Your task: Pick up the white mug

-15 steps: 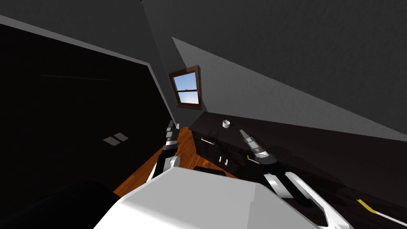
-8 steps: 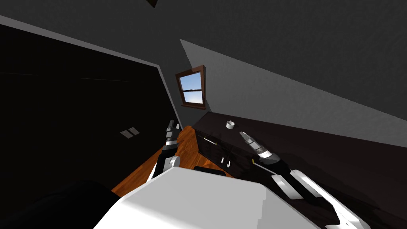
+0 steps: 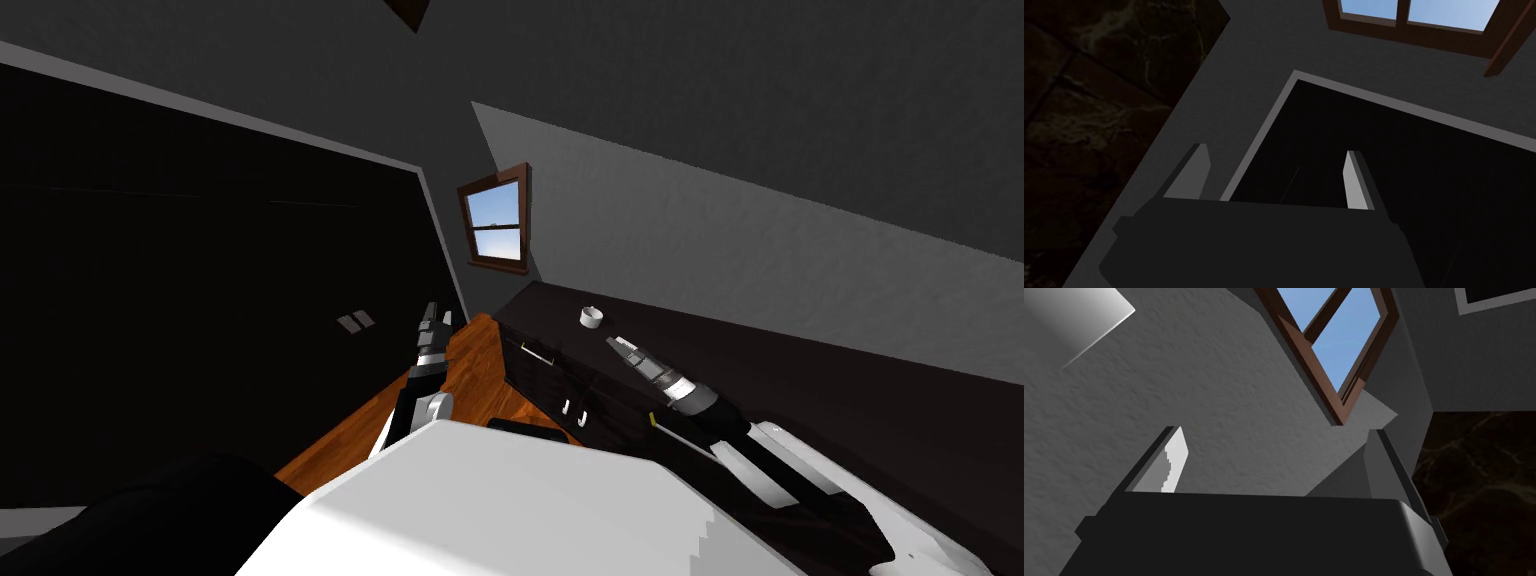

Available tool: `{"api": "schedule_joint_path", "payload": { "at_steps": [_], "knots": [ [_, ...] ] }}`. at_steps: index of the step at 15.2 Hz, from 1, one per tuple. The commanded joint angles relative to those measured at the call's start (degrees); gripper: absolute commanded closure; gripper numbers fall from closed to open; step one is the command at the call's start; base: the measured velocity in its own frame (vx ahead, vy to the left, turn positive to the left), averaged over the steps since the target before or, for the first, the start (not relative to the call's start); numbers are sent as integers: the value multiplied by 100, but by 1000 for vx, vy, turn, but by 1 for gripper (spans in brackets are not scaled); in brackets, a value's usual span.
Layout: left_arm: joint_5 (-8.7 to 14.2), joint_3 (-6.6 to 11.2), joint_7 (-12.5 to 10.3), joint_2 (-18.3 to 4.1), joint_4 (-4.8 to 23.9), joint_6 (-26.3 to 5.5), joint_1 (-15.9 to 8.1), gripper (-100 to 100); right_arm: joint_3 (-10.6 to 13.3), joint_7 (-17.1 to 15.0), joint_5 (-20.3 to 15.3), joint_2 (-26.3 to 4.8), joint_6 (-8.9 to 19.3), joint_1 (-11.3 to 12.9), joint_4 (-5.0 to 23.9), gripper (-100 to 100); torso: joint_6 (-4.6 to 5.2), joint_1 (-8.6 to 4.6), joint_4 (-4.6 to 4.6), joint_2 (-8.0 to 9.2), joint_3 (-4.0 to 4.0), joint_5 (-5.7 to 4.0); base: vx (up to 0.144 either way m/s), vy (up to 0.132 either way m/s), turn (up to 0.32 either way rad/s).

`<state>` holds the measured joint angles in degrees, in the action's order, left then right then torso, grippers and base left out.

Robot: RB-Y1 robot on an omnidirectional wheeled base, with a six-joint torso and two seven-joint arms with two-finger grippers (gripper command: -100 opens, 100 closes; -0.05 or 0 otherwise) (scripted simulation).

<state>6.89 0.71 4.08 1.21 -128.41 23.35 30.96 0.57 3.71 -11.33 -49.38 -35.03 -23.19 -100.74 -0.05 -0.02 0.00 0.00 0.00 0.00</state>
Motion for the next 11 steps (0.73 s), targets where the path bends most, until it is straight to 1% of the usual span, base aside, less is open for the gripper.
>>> {"api": "schedule_joint_path", "payload": {
  "at_steps": [1, 2, 3, 4, 5, 6, 8, 9, 11],
  "knots": [
    [0, 0, 0, 0, 0, 0, 0, 0, 32, -23, -61, -286, -45, 42, 170, -100, 0, 0, 0, 0, 0, 0, -15, 8, 250],
    [0, 0, 0, 0, 0, 0, 0, 0, 32, -23, -61, -349, -45, 42, 170, -100, 0, 1, 0, -1, 0, 0, -8, 2, 110],
    [0, 1, 0, 0, 0, 0, 1, 0, 69, -55, -143, -517, -104, 79, 391, -100, 5, 0, 0, -1, 0, 0, -9, 8, 244],
    [0, 0, 0, 0, 0, 0, 0, 0, 69, -55, -143, -642, -104, 79, 391, -100, -1, 0, 0, -2, -1, 0, -10, 6, 235],
    [0, 0, 0, 0, 0, 0, 0, 0, 69, -55, -143, -717, -104, 79, 391, -100, 2, 0, 0, -2, -1, 0, -7, 1, 72],
    [0, 1, 0, 0, 0, 0, 1, 0, 112, -87, -227, -874, -164, 112, 610, -100, 6, 0, 0, -1, -1, 0, -9, 10, 202],
    [0, 0, 0, 0, 0, 0, 0, 0, 112, -87, -227, -1082, -164, 112, 610, -100, 1, 2, 0, -2, -1, 1, -7, 6, 172],
    [0, 1, 0, 0, 0, 0, 1, 0, 162, -120, -313, -1249, -225, 140, 808, -100, 5, 1, 0, -2, -1, 1, -6, 8, 186],
    [0, 0, 0, 0, 0, 0, 0, 0, 162, -120, -313, -1443, -225, 140, 828, -100, 1, 2, -1, -4, -2, 1, -6, 6, 184]
  ]
}}
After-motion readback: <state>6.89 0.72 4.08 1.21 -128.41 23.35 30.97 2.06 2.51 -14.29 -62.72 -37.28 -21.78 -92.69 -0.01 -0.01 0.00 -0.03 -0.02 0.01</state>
